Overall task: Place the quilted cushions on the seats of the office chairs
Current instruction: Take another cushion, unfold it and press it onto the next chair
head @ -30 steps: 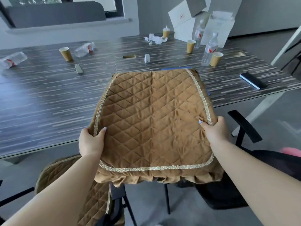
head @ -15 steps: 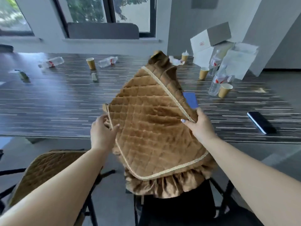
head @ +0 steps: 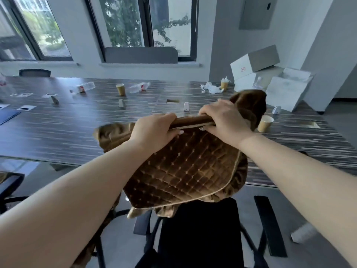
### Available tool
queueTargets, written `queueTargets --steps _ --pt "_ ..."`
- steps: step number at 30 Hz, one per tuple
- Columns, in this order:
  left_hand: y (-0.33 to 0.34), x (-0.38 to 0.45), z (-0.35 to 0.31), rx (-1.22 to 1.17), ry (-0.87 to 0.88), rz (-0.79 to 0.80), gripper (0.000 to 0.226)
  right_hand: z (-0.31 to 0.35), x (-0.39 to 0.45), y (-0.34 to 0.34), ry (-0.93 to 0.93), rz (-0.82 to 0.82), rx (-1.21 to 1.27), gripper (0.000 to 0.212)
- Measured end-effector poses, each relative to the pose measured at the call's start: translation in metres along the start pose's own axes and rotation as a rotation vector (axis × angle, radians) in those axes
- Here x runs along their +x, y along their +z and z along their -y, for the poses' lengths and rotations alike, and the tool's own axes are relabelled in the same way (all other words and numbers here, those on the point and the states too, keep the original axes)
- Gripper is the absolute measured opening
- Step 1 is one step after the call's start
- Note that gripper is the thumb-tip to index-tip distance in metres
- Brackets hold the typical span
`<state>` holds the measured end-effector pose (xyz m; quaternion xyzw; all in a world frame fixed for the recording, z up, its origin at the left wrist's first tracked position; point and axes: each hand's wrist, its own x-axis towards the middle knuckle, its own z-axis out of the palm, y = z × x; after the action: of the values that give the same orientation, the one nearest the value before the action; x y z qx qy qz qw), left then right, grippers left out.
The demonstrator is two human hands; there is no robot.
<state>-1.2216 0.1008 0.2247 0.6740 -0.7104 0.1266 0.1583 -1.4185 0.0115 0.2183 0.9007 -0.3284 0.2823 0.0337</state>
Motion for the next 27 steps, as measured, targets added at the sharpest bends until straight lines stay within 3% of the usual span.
queueTargets --steps 2,4,11,13,16,19,22,24,27 --pt "0.006 -0.005 -0.003 -0.084 -0.094 -0.054 0.03 -0.003 -0.011 0.004 0.116 -0.098 0.027 0.058" --pt "0.01 -0.01 -0.001 -0.176 -0.201 -0.063 0.031 -0.007 -0.04 0.017 0.382 -0.161 0.175 0.08" --pt "0.004 -0.037 0.023 -0.691 -0.534 -0.137 0.024 -0.036 -0.173 0.089 1.43 0.042 0.697 0.122" --pt "0.005 -0.05 0.029 -0.809 -0.64 -0.157 0.022 -0.045 -0.196 0.106 1.573 0.056 0.886 0.136" --pt "0.013 -0.07 0.04 -0.902 -0.774 -0.183 0.027 -0.059 -0.217 0.128 1.601 0.033 0.964 0.125" --pt "0.032 -0.091 0.052 -0.869 -0.869 -0.14 0.032 -0.047 -0.217 0.115 1.549 0.007 0.917 0.078" --pt "0.055 -0.117 0.059 -0.807 -0.961 -0.067 0.039 -0.044 -0.227 0.113 1.499 -0.012 0.832 0.05" --pt "0.072 -0.137 0.056 -0.788 -1.009 -0.017 0.039 -0.043 -0.238 0.117 1.497 0.013 0.768 0.042" --pt "0.095 -0.166 0.046 -0.787 -1.082 0.065 0.036 -0.04 -0.263 0.125 1.526 0.116 0.672 0.051"
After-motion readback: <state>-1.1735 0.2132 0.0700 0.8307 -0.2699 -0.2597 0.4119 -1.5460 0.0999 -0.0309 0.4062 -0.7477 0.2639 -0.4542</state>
